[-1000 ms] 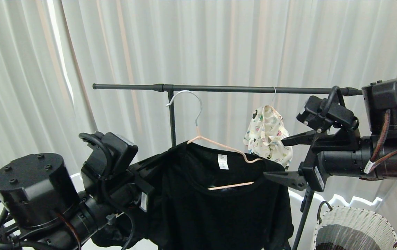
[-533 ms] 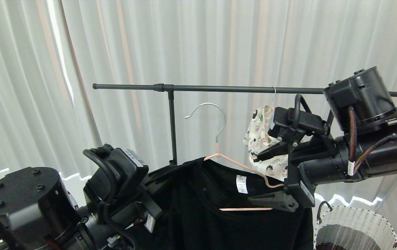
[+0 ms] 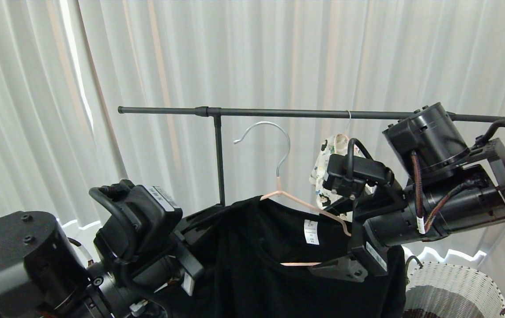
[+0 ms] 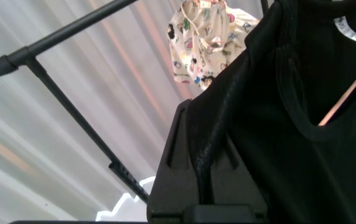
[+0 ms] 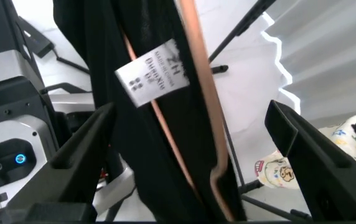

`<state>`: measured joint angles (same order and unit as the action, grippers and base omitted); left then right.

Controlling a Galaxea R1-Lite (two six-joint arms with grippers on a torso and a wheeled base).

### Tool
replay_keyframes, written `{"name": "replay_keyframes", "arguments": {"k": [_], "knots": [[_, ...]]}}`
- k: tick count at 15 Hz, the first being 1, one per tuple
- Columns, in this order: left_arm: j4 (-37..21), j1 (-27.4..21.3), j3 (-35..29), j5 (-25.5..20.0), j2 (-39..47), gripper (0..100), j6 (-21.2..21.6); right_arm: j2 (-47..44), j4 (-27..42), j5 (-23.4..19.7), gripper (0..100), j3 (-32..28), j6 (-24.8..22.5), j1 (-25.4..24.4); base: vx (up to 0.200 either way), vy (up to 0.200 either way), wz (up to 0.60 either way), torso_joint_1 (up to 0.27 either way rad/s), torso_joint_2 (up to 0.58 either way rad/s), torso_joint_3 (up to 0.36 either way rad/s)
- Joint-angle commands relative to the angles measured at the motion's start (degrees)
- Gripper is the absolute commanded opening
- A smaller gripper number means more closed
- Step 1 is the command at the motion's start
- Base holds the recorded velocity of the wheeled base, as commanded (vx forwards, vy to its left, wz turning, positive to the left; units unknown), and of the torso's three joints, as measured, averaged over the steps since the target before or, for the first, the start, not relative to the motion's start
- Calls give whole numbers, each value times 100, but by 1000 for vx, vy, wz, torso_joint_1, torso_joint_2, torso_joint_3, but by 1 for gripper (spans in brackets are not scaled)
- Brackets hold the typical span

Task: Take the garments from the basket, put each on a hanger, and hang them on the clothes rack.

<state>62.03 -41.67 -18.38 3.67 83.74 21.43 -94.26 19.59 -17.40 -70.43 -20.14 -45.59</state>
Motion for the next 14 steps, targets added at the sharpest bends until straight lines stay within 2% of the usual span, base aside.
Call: {"name": "replay_keyframes", "arguments": {"k": [1,7,8,11,14], "knots": [[3,-52,-51,2,-24,0,1,-31,1,8,0,2,63,-11,0,0,0,0,0,0],[3,-149,-60,2,-15,0,10,-22,-122,35,0,11,115,-20,0,0,0,0,0,0],[3,-157,-51,29,-15,100,63,-14,-157,43,0,20,115,-20,0,0,0,0,0,0],[-6,-157,-43,46,20,100,160,92,-157,96,0,29,80,-2,0,0,0,0,0,0],[3,-157,-34,46,-77,100,107,188,-482,386,0,64,19,253,0,0,0,0,0,0]]}}
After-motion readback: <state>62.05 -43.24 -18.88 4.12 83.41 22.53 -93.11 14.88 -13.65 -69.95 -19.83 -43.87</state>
